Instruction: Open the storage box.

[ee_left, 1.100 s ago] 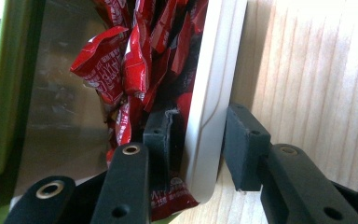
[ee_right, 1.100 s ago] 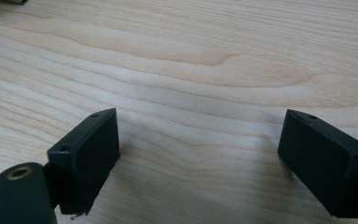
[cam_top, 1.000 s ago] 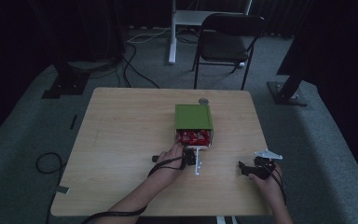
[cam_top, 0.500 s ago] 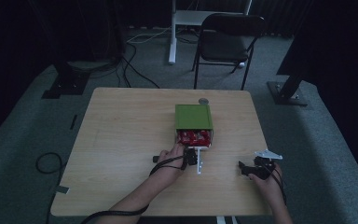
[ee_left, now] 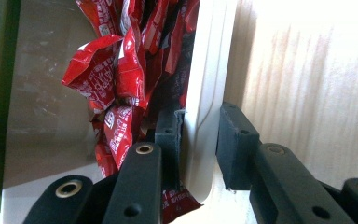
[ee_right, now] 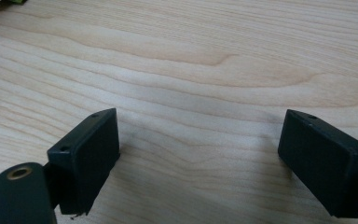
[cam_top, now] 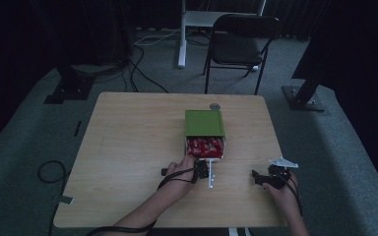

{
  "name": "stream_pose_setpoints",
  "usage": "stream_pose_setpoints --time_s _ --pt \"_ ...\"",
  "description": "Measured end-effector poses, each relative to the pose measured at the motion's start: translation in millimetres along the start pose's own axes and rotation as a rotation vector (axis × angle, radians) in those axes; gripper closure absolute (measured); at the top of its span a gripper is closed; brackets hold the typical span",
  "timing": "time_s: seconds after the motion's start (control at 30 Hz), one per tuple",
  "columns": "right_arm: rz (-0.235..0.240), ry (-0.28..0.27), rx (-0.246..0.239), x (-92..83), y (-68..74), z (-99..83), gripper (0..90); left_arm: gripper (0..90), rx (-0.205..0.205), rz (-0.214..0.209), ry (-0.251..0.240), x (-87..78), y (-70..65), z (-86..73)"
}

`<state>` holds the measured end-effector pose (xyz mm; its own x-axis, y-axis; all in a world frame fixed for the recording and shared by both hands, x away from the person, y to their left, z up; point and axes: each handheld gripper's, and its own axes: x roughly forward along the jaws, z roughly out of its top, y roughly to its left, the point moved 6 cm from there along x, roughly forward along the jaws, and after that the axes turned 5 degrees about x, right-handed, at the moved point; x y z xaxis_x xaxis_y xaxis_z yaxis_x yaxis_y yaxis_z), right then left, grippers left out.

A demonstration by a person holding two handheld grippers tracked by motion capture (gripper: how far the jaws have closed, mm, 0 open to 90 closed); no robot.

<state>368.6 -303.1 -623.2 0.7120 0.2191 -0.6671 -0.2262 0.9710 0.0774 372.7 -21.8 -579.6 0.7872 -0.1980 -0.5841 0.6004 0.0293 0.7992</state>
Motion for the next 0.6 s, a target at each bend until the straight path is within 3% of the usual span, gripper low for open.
stream_pose_setpoints --time_s 0.6 --pt "-0.003 0.000 0.003 0.2 -0.2 0.3 12.3 73.8 0.005 -0.021 -0.007 -16.1 -12.6 4.7"
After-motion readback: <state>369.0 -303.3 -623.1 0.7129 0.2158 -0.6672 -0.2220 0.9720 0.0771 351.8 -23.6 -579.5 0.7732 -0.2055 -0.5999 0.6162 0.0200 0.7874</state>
